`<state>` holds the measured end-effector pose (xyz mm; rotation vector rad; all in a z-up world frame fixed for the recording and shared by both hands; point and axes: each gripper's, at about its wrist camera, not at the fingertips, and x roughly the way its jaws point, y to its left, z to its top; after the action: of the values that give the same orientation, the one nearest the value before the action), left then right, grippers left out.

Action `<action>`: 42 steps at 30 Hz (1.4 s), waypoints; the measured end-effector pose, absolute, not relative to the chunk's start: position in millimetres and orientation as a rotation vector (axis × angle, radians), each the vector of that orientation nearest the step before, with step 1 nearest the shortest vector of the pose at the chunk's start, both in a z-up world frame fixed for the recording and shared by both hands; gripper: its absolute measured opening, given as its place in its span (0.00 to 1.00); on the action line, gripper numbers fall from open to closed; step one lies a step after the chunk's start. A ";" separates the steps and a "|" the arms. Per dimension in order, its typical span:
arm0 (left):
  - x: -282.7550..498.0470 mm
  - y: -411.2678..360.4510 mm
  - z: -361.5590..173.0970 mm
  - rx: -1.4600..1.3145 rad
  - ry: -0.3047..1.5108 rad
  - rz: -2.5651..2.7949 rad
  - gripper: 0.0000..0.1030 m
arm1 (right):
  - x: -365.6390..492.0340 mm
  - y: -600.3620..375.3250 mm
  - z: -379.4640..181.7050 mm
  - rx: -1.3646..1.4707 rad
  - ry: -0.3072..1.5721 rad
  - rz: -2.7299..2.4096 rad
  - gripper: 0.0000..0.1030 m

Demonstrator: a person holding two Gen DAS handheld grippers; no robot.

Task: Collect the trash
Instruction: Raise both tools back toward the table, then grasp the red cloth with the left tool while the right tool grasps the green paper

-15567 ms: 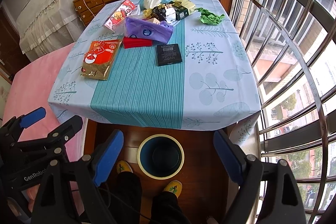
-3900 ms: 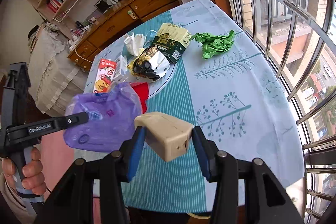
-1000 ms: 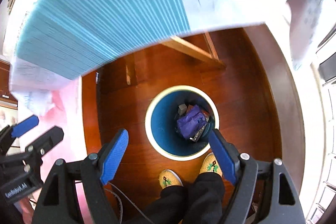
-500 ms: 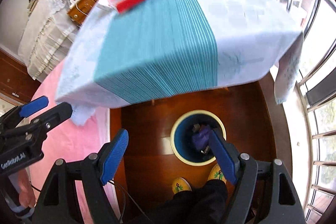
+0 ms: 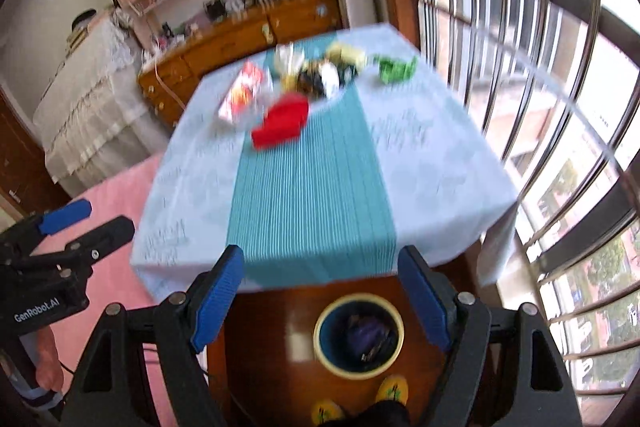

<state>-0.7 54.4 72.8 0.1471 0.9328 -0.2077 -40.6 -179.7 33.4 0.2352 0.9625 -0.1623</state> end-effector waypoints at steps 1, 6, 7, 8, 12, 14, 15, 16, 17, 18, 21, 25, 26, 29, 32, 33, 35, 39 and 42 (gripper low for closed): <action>0.3 56.2 77.3 0.136 0.925 -0.201 0.80 | -39.3 -180.0 39.7 0.226 0.946 -0.168 0.77; 16.9 63.2 92.7 0.085 0.917 -0.178 0.80 | -21.9 -181.4 61.0 0.189 0.902 -0.168 0.77; 21.3 64.6 94.1 0.075 0.917 -0.176 0.80 | -15.5 -183.3 63.1 0.181 0.899 -0.159 0.77; 27.3 66.2 95.5 0.066 0.917 -0.170 0.80 | -10.4 -184.8 63.3 0.173 0.897 -0.155 0.77; 49.9 69.1 94.8 0.030 0.935 -0.142 0.80 | 16.7 -199.0 63.1 0.162 0.895 -0.127 0.77; 63.9 68.4 90.9 0.010 0.955 -0.125 0.80 | 33.6 -208.5 59.4 0.169 0.901 -0.106 0.77; 72.7 66.8 88.0 0.001 0.966 -0.112 0.80 | 43.5 -214.5 57.2 0.172 0.903 -0.090 0.77; 84.4 64.4 83.3 -0.011 0.982 -0.093 0.80 | 58.2 -223.0 53.8 0.168 0.909 -0.066 0.77; 91.9 63.0 80.4 -0.020 0.992 -0.081 0.80 | 64.5 -226.0 51.5 0.164 0.912 -0.053 0.77; 102.5 60.6 76.2 -0.033 1.009 -0.063 0.80 | 77.2 -233.0 48.4 0.159 0.921 -0.032 0.77; 137.1 49.6 58.6 -0.090 1.075 -0.013 0.80 | 114.5 -257.1 36.5 0.148 0.965 0.022 0.77; 176.4 30.5 29.4 -0.167 1.186 -0.002 0.80 | 152.9 -286.2 23.1 0.111 0.990 0.067 0.77; 186.3 25.3 19.1 -0.189 1.212 0.011 0.80 | 163.3 -294.7 17.6 0.099 0.999 0.078 0.77; 208.0 16.5 -7.3 -0.259 1.279 0.057 0.80 | 194.6 -317.7 -2.0 0.059 1.040 0.109 0.77; 228.2 13.2 -32.4 -0.348 1.332 0.104 0.80 | 221.2 -333.2 -20.2 0.004 1.066 0.121 0.77; 234.0 13.3 -41.0 -0.379 1.350 0.124 0.80 | 231.8 -338.5 -26.8 -0.023 1.069 0.121 0.77; 244.3 14.5 -57.6 -0.421 1.376 0.175 0.80 | 248.8 -347.1 -36.8 -0.063 1.069 0.120 0.77; 259.0 17.8 -81.0 -0.488 1.409 0.237 0.80 | 281.7 -358.7 -53.5 -0.163 1.053 0.130 0.77; 267.4 19.3 -92.3 -0.522 1.414 0.270 0.80 | 305.8 -364.3 -68.4 -0.253 1.054 0.145 0.77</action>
<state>267.4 19.3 -92.3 -0.5223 1.4143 0.2696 305.8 -364.3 -68.4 -0.2532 1.0536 0.1448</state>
